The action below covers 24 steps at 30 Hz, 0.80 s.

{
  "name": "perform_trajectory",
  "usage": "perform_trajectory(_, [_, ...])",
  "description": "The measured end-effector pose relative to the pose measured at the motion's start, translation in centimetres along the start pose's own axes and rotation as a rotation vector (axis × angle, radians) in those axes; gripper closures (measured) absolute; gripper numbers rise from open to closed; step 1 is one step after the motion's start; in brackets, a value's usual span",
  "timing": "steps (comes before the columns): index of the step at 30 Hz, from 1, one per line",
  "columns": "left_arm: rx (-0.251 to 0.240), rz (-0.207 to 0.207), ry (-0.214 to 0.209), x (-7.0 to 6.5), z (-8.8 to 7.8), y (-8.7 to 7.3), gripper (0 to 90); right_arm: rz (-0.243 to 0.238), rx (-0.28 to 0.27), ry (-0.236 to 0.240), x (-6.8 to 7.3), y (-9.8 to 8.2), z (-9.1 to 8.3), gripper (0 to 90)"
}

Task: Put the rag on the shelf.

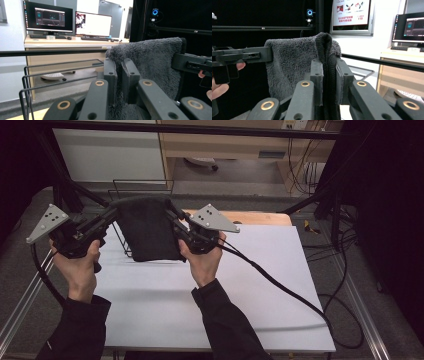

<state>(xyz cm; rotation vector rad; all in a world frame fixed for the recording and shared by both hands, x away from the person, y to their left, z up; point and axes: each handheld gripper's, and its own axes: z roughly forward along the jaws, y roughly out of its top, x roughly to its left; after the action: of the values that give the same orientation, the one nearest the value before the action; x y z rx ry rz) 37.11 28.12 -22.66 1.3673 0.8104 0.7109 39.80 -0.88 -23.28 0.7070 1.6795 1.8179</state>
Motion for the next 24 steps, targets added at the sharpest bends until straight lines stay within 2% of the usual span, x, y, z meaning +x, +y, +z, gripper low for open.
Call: perform_trajectory(24, [-0.084,-0.002,0.056,2.6,0.3,4.8,83.2,-0.035,-0.062,-0.015,0.9,4.2,4.0,79.4])
